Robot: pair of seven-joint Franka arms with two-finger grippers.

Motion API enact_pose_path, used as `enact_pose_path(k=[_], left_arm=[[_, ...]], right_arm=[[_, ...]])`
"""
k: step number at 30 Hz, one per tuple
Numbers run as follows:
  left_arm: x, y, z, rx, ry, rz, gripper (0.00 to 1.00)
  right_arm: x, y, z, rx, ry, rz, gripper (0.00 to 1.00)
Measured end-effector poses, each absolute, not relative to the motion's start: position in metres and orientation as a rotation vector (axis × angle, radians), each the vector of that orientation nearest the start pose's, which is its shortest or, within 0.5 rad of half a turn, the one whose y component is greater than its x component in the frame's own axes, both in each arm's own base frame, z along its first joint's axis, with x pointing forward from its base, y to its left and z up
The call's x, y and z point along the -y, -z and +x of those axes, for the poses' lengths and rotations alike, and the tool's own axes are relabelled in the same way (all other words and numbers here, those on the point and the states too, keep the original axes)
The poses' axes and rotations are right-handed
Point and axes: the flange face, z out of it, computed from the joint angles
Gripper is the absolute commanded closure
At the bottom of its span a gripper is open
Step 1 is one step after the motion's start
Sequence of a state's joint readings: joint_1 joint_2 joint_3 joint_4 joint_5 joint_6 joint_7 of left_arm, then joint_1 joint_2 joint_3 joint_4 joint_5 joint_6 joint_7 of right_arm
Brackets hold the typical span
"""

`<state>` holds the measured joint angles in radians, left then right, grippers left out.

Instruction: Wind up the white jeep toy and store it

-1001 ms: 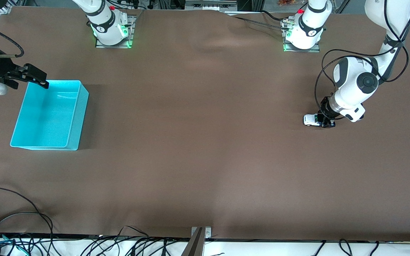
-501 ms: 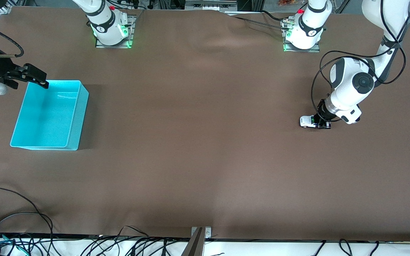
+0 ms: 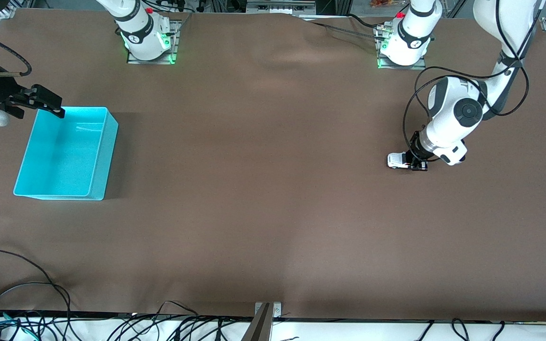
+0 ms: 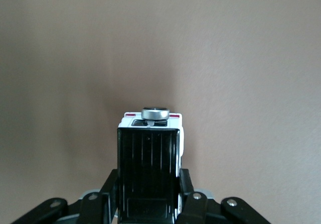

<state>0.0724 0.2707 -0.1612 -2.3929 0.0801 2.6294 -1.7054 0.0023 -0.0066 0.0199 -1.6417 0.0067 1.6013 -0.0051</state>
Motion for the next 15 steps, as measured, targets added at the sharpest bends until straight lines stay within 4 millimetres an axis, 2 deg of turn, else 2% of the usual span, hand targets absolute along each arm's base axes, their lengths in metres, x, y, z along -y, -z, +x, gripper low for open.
enact_pose_path(k=[7,15], left_arm=[[0.053,-0.199,0.495,2.172,-0.037,-2.227,0.79],[0.043,-0.198,0.495,2.133,-0.002,-2.240,0.79]], right_arm=[[-0.013,-0.598,0.553,0.042,-0.052,-3.135,0.00],[-0.013,-0.600,0.553,0.043,-0.045,-3.135,0.00]])
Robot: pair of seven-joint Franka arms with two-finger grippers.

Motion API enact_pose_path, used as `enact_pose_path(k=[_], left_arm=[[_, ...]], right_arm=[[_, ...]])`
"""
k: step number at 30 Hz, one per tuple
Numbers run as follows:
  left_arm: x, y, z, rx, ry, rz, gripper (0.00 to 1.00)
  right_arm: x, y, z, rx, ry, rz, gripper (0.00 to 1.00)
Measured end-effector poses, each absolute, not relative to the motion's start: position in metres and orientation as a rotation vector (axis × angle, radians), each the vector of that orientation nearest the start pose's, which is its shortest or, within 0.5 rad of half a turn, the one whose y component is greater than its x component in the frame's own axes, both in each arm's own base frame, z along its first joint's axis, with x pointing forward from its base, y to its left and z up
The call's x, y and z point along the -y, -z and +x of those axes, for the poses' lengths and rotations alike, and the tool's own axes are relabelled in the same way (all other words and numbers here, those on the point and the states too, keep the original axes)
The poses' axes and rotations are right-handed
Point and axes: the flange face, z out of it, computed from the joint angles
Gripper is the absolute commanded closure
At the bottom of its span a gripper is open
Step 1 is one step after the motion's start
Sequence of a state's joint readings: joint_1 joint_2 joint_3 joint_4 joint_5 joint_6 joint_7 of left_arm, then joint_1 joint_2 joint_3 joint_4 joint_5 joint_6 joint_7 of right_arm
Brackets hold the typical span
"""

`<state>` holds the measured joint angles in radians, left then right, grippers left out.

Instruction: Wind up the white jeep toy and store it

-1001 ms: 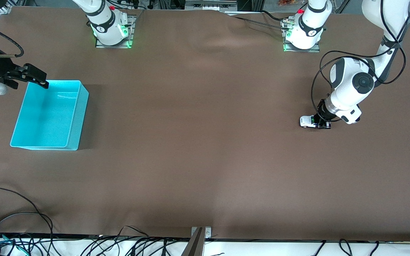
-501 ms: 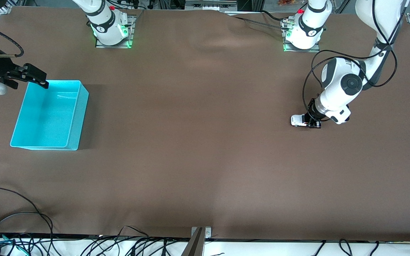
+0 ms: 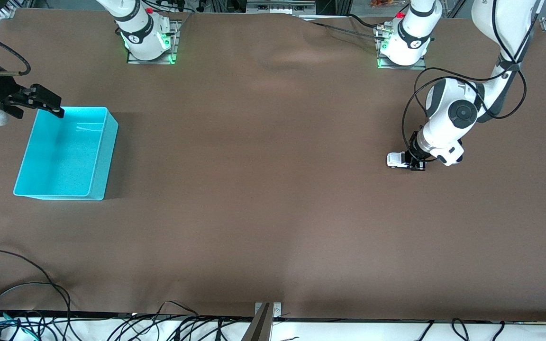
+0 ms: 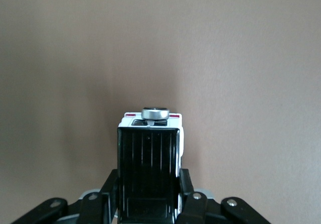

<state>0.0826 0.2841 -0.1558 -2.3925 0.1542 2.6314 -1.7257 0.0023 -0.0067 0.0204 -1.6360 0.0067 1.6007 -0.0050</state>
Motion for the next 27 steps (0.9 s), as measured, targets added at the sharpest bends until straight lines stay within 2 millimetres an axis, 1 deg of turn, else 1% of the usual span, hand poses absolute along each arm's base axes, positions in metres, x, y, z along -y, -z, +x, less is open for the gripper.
enact_pose_path(k=[1,2,9,17,24,27], left_arm=[[0.041,-0.198,0.495,2.128,0.003,-2.241,0.79],[0.030,-0.198,0.496,2.115,0.021,-2.240,0.79],[0.015,-0.197,0.497,2.114,0.036,-2.229,0.79],[-0.014,-0.197,0.498,2.099,0.073,-2.215,0.79],[-0.032,-0.196,0.499,2.088,0.101,-2.212,0.78],[-0.042,-0.196,0.499,2.089,0.114,-2.206,0.75]], right_arm=[[-0.013,-0.600,0.553,0.043,-0.045,-3.135,0.00],[-0.014,-0.600,0.553,0.046,-0.044,-3.135,0.00],[-0.018,-0.601,0.553,0.057,-0.043,-3.135,0.00],[-0.021,-0.601,0.553,0.065,-0.042,-3.135,0.00],[-0.021,-0.601,0.553,0.066,-0.042,-3.135,0.00],[-0.021,-0.601,0.553,0.065,-0.042,-3.135,0.00]])
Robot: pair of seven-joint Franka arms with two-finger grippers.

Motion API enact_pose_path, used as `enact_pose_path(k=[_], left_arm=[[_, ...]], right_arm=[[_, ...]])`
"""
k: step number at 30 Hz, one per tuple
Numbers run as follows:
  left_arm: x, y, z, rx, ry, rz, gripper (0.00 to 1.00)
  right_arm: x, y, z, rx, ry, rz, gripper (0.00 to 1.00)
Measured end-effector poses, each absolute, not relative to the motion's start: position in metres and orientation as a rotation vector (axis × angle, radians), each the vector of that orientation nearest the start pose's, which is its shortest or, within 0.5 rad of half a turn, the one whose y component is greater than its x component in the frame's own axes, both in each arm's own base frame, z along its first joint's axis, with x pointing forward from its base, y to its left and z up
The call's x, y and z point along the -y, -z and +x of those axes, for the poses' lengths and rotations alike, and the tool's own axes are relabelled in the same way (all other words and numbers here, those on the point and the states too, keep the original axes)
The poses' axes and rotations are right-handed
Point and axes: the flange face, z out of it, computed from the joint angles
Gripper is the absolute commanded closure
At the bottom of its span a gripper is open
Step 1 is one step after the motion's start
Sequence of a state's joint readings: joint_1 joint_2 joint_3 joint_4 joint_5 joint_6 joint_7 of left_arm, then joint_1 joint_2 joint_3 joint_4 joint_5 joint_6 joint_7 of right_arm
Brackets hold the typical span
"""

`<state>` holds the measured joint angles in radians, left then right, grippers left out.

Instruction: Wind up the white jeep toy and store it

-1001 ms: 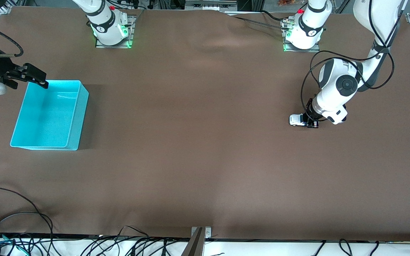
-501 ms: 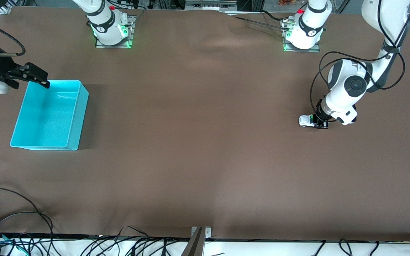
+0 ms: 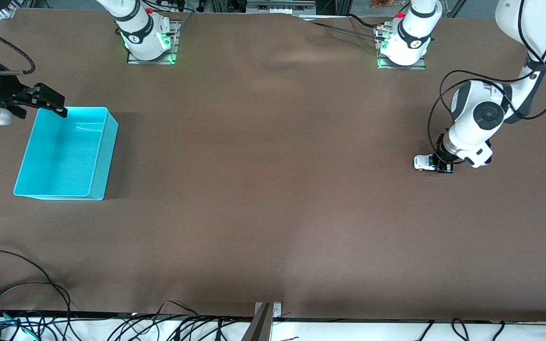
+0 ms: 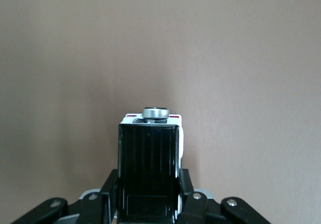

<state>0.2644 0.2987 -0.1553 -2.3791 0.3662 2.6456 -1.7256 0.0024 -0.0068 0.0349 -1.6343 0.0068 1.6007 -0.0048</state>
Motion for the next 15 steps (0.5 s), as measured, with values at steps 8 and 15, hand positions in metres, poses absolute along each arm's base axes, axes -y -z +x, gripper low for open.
enact_pose_path(k=[8,15], left_arm=[[-0.056,-0.195,0.501,2.087,0.128,-2.198,0.75],[-0.059,-0.195,0.501,2.092,0.128,-2.192,0.75]], right_arm=[[-0.021,-0.601,0.553,0.065,-0.042,-3.135,0.00],[-0.021,-0.601,0.553,0.066,-0.042,-3.135,0.00]])
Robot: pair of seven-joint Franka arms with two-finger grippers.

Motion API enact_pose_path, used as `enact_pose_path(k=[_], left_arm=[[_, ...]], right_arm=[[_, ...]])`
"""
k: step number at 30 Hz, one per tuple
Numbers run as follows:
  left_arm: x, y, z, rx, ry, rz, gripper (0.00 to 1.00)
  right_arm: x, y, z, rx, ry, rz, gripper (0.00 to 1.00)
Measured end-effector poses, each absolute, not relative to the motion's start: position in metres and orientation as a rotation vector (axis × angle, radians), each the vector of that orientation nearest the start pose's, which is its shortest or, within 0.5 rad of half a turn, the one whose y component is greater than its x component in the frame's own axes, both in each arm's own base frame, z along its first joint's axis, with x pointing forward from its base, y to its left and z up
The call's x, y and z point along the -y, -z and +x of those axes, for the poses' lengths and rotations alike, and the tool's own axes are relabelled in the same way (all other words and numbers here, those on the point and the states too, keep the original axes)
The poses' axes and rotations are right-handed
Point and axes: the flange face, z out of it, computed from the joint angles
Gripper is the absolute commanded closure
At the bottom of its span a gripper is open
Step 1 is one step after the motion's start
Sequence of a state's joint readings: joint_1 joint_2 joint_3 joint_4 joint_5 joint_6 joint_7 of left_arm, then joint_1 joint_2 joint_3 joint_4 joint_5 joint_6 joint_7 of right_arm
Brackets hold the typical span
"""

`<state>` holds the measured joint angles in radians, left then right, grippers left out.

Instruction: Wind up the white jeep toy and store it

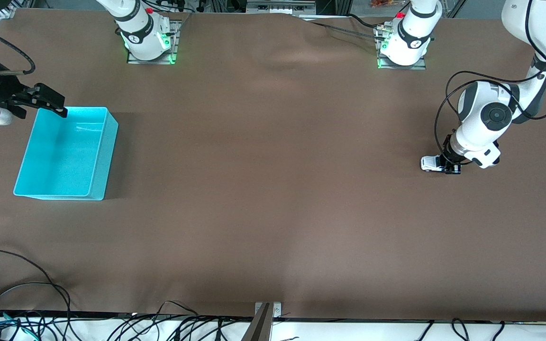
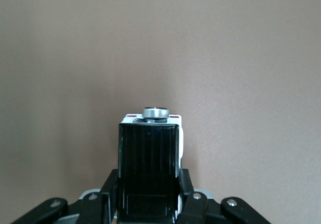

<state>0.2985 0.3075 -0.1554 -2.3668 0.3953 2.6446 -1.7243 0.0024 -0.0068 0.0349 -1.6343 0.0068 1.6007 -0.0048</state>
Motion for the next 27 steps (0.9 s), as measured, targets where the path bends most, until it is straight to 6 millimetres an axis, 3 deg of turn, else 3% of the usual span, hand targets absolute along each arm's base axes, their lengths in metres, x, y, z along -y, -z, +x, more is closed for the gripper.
enact_pose_path(k=[15,19,20,22,27], left_arm=[[-0.100,-0.194,0.504,2.039,0.191,-2.190,0.73],[-0.107,-0.193,0.504,2.011,0.210,-2.198,0.56],[-0.110,-0.193,0.505,2.006,0.215,-2.198,0.47],[-0.115,-0.193,0.505,2.001,0.221,-2.197,0.00],[-0.121,-0.179,0.503,1.995,0.194,-2.195,0.00]], right_arm=[[-0.021,-0.601,0.553,0.066,-0.042,-3.135,0.00],[-0.021,-0.601,0.553,0.066,-0.042,-3.135,0.00],[-0.021,-0.601,0.553,0.066,-0.042,-3.135,0.00],[-0.021,-0.601,0.553,0.066,-0.042,-3.135,0.00],[-0.021,-0.601,0.553,0.066,-0.042,-3.135,0.00]])
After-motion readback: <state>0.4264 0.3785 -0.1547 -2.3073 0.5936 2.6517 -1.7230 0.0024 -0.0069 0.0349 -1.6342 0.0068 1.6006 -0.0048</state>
